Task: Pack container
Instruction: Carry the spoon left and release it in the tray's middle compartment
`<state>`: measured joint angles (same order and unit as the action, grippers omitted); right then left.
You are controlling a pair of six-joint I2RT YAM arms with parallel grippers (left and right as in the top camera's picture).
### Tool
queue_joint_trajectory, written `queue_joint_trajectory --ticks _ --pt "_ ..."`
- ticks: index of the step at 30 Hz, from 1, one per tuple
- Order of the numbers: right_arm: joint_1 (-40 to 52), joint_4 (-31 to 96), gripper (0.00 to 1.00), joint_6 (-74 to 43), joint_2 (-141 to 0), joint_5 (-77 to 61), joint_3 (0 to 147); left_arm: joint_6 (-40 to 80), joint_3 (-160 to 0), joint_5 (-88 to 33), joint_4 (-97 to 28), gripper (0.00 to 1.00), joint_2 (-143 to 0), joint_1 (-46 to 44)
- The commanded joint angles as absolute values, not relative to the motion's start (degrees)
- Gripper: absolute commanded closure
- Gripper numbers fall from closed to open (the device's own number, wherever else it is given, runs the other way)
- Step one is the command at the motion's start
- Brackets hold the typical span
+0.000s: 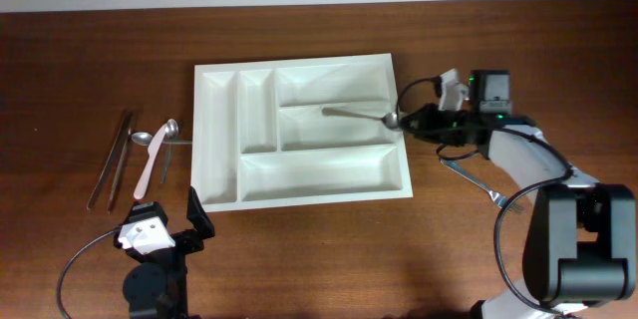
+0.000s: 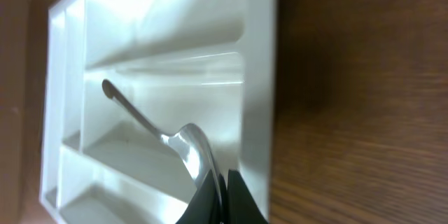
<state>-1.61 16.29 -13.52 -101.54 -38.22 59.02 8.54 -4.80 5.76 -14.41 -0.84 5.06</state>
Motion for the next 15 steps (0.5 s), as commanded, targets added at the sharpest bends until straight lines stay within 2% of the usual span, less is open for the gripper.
queue_joint_trajectory --ticks 1,6,7,8,9,11,15 --pt "-0.1 17.1 0.96 -10.7 -101.5 -35.5 59.9 7.4 -4.5 5.1 -14.4 0.01 -0.4 5.4" --pt "1.2 18.3 0.96 -10.3 -101.6 -34.8 59.8 7.4 -4.5 5.1 -14.4 0.01 -0.4 5.4" --pt "1.4 18.3 0.89 -10.3 -101.6 -34.8 59.8 7.4 -4.5 5.1 -14.4 0.01 -0.4 5.4" --pt "1.5 18.3 0.59 -10.3 -101.6 -34.7 59.8 7.4 -4.5 5.1 -14.4 0.01 -0.4 5.4" --pt "1.7 18.2 0.38 -10.3 -101.6 -34.7 59.8 7.4 -4.5 5.1 -14.4 0.01 -0.4 5.4" --pt "2.0 18.2 0.12 -10.3 -101.6 -33.9 59.8 7.4 -4.5 5.1 -14.4 0.01 -0.4 5.4" --pt "2.0 18.2 0.12 -10.3 -101.6 -33.8 59.8 7.4 -4.5 5.1 -14.4 0.01 -0.4 5.4"
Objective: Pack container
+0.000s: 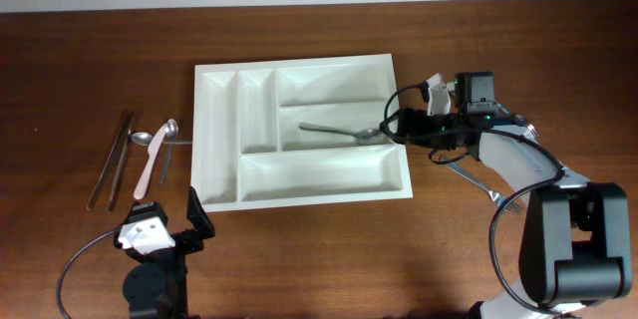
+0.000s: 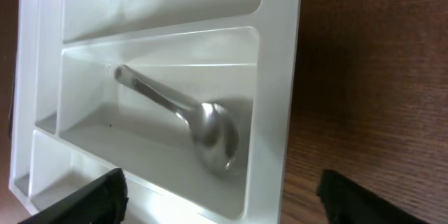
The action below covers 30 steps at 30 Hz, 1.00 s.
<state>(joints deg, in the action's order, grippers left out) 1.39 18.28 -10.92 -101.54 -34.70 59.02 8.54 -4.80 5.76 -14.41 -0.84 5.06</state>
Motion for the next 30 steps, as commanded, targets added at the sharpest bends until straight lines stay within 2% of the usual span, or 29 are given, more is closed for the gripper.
queue_joint_trajectory --ticks 1,5,14,16,24,30 --pt "1.8 18.2 0.11 -10.3 -101.6 -33.8 59.8 7.4 -4.5 5.1 -14.4 0.01 -0.4 5.4" --pt "1.0 17.8 0.02 -10.3 -101.6 -32.6 60.6 7.4 -4.5 5.1 -14.4 0.01 -0.4 5.4" --pt "-5.8 20.7 0.05 -8.5 -101.6 -31.8 67.9 7.4 -4.5 5.1 -14.4 0.01 -0.4 5.4" --pt "-7.5 22.4 0.07 -4.8 -101.6 -28.5 69.5 7.4 -4.5 5.1 -14.4 0.01 -0.4 5.4" --pt "-10.8 28.1 0.07 10.5 -102.5 -2.7 70.4 7.4 -4.5 5.1 -14.4 0.01 -0.4 5.4" --pt "-11.0 25.2 0.02 14.4 -105.6 0.6 70.4 7.4 -4.5 5.1 -14.4 0.01 -0.4 5.4"
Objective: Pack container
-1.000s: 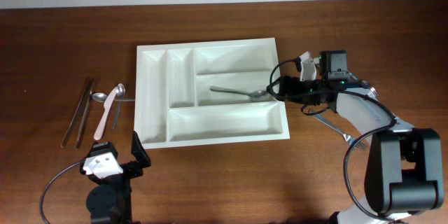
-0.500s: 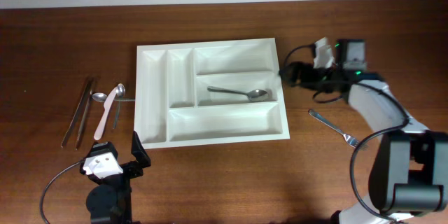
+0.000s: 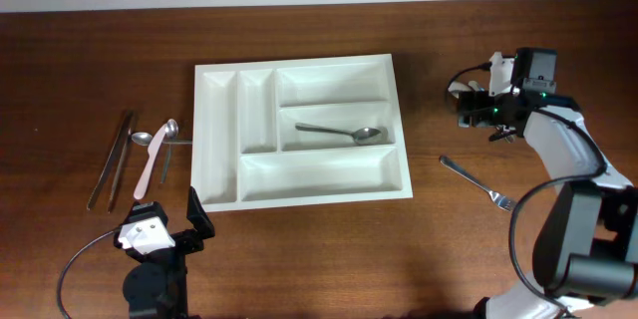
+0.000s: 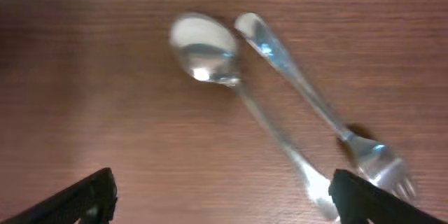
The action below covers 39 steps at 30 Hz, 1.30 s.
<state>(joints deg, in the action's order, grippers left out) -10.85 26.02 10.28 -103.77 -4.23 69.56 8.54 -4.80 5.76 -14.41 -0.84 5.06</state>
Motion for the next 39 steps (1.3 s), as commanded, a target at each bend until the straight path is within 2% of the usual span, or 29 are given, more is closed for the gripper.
queue_joint_trajectory --ticks 1,20,31,35,39 --pt "-11.0 24.4 0.01 14.6 -106.3 0.7 70.4 7.4 -4.5 5.1 -14.4 0.01 -0.4 5.4" --pt "-11.0 17.5 0.02 14.5 -114.4 -4.4 70.4 7.4 -4.5 5.1 -14.4 0.01 -0.4 5.4" --pt "-11.0 16.9 0.03 8.1 -117.7 -12.4 70.4 7.4 -4.5 5.1 -14.4 0.01 -0.4 5.4" --pt "-10.9 18.2 0.10 8.0 -118.3 -15.2 70.4 7.4 -4.5 5.1 -14.4 0.01 -0.4 5.4" --pt "-10.9 19.6 0.28 8.0 -118.3 -15.3 70.4 7.4 -4.5 5.1 -14.4 0.01 -0.4 5.4"
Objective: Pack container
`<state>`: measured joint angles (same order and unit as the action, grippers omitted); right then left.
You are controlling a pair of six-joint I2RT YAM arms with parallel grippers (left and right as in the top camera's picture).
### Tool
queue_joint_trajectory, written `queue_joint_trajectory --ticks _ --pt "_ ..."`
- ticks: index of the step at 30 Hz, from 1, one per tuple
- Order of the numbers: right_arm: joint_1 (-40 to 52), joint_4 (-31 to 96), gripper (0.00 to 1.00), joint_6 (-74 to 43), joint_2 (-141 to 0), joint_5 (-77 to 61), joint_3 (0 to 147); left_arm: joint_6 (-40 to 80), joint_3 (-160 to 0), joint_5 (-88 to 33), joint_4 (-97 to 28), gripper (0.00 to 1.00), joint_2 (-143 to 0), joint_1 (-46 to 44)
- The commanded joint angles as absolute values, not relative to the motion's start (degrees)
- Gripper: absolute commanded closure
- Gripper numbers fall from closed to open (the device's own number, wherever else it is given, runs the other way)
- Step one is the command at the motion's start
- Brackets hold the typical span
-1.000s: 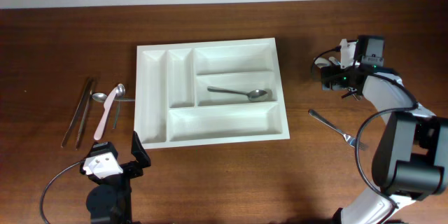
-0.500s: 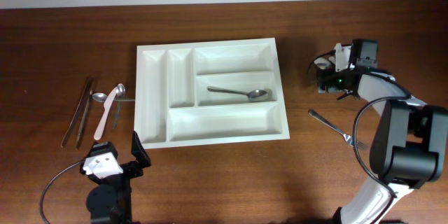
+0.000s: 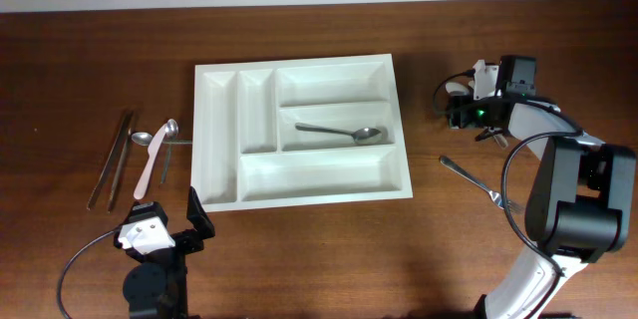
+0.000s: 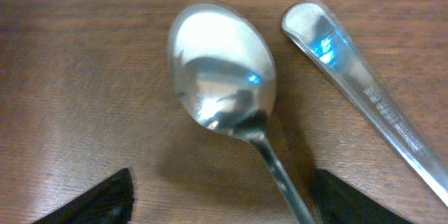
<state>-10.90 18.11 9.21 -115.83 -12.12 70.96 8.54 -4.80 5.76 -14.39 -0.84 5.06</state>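
Note:
The white cutlery tray (image 3: pixel 299 130) lies mid-table with one metal spoon (image 3: pixel 339 133) in its middle compartment. Right of the tray, my right gripper (image 3: pixel 461 110) is open and low over a second spoon (image 4: pixel 222 87) lying on the wood. Its dark fingertips (image 4: pixel 105 197) stand on either side of that spoon's handle without touching it. A fork handle (image 4: pixel 364 91) lies beside the spoon, and the fork (image 3: pixel 474 181) shows in the overhead view. My left gripper (image 3: pixel 199 214) rests at the table's front edge, away from everything.
Left of the tray lie chopsticks (image 3: pixel 110 159), a pink spoon (image 3: pixel 150 164) and a metal spoon (image 3: pixel 167 130). A cable loops from the left arm's base at the front left.
My right gripper has come down closer to the loose spoon on the table, which now fills the wrist view. It is still open. The spoon in the tray and the left arm are unchanged.
My right gripper was shut on a spoon's bowl over the tray's middle compartment. Then it was open and the spoon lay in that compartment. Later it hung open over a second spoon and a fork right of the tray, and now sits low astride that spoon's handle.

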Motion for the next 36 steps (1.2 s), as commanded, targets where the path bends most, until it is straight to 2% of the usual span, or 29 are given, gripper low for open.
queue_joint_trajectory --ticks 1,8,12,19,25,36 --pt "-10.9 19.8 0.32 8.0 -118.3 -15.3 70.4 7.4 -4.5 5.1 -14.4 0.01 -0.4 5.4" --pt "-10.9 22.3 0.48 7.8 -118.3 -15.2 70.4 7.4 -4.5 5.1 -14.4 0.01 -0.4 5.4" --pt "-10.9 23.2 0.65 7.4 -118.3 -15.2 70.4 7.4 -4.5 5.1 -14.4 0.01 -0.4 5.4" --pt "-10.9 23.2 0.71 7.4 -118.3 -15.2 70.4 7.4 -4.5 5.1 -14.4 0.01 -0.4 5.4" --pt "-10.9 23.2 0.93 7.4 -118.3 -14.9 70.4 7.4 -4.5 5.1 -14.4 0.01 -0.4 5.4" --pt "-10.9 22.9 0.96 7.4 -118.3 -14.8 70.5 7.4 -4.5 5.1 -14.4 0.01 -0.4 5.4"
